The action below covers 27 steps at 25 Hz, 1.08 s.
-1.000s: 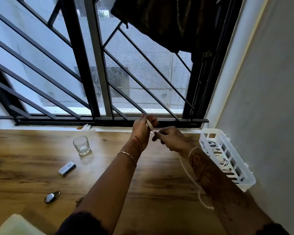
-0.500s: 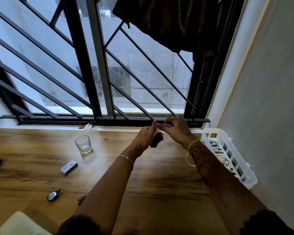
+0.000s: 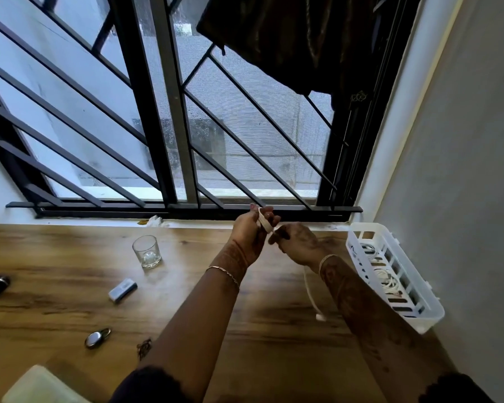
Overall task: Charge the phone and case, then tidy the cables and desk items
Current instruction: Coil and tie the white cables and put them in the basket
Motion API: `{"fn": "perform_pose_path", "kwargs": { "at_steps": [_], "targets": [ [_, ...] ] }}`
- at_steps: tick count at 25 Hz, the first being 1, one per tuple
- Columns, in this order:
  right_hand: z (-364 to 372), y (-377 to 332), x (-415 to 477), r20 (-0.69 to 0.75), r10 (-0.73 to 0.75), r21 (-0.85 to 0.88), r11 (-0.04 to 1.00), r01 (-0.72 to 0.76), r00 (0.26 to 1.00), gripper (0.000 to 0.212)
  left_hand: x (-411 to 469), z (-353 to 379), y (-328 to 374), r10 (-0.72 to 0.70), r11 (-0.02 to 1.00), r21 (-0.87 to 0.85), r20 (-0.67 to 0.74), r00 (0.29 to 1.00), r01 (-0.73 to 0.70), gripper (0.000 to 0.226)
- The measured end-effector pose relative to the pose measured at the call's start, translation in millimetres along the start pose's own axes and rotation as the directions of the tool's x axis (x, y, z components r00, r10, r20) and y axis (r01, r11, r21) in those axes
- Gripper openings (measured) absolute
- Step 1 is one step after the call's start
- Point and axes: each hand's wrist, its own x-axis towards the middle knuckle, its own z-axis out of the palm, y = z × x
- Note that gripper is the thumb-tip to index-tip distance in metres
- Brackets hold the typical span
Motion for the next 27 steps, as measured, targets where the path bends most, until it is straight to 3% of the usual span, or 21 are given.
{"fn": "perform_pose_path", "kwargs": {
  "at_steps": [3,6,8,12,14,18,22,27],
  "targets": [
    [-9,-10,-11,0.159,-0.06,-0.085,0.994,0.074,0.985,0.027,6,-13,-4,0.151,0.935,0.332,-0.055,0.987,-0.125,0.033],
    [-19,-19,-19,0.211,-0.126,-0.03,0.99,0.135,0.969,0.03,2,-25,-10,0.232,0.634,0.749,0.055,0.971,-0.194,0.029],
    [-26,-22,-19,0.156,-0.157,0.004,0.987,0.158,0.975,0.03,-1,-25,-12,0.196,0.487,0.836,0.179,0.964,-0.254,0.04],
    [-39,-14,-10,-0.053,-0.106,0.085,0.99,0.111,0.993,0.033,-11,-17,-5,0.065,0.582,0.789,0.199,0.978,-0.199,0.063],
    [-40,-9,-7,-0.192,-0.081,0.172,0.978,0.114,0.978,0.032,-15,-12,-2,0.038,0.599,0.79,0.139,0.99,-0.134,0.061],
    [-28,-5,-5,-0.318,0.048,0.49,0.863,0.121,0.947,0.021,-20,6,-1,-0.047,0.854,0.521,0.087,0.995,-0.005,0.046],
    [-16,6,-8,-0.209,0.133,0.465,0.885,-0.021,0.969,0.018,-19,14,5,-0.076,0.982,0.178,0.062,0.995,0.064,0.043],
    [-3,5,-15,-0.053,0.142,0.483,0.87,-0.099,0.988,0.022,-19,18,3,-0.042,0.995,0.089,0.034,0.999,0.039,0.038]
  ]
}}
